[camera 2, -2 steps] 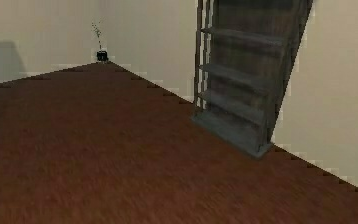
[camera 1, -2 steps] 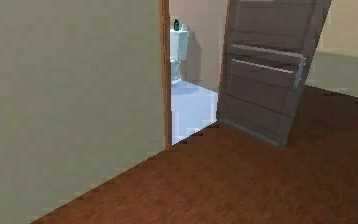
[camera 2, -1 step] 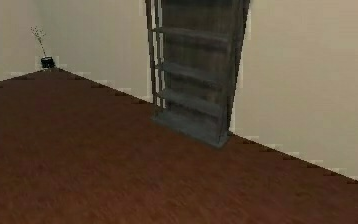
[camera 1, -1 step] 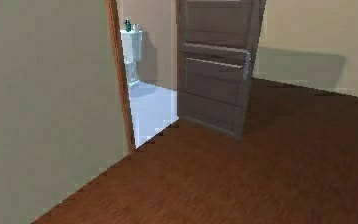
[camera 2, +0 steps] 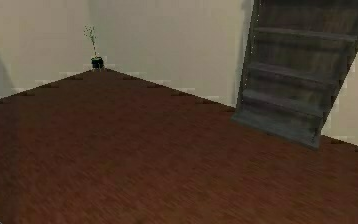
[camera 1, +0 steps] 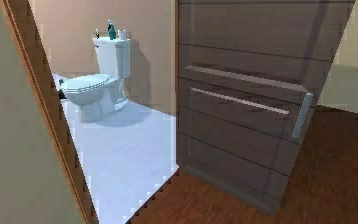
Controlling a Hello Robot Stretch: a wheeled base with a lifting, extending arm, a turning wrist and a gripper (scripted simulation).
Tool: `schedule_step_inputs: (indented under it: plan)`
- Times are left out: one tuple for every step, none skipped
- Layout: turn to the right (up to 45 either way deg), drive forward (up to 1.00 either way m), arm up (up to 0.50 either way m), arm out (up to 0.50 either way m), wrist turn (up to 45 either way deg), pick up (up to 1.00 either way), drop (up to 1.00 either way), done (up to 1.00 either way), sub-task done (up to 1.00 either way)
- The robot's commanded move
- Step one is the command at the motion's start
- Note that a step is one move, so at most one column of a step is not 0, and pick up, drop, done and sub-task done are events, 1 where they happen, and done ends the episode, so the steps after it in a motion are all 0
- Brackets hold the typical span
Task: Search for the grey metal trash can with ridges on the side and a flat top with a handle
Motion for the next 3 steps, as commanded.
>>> schedule_step_inputs:
  plan:
    - [3.0, 0.00, 0.00, 0.00, 0.0, 0.00, 0.00, 0.00, 0.00]
    - [0.0, 0.60, 0.00, 0.00, 0.0, 0.00, 0.00, 0.00, 0.00]
    - [-33.0, 0.00, 0.00, 0.00, 0.0, 0.00, 0.00, 0.00, 0.00]
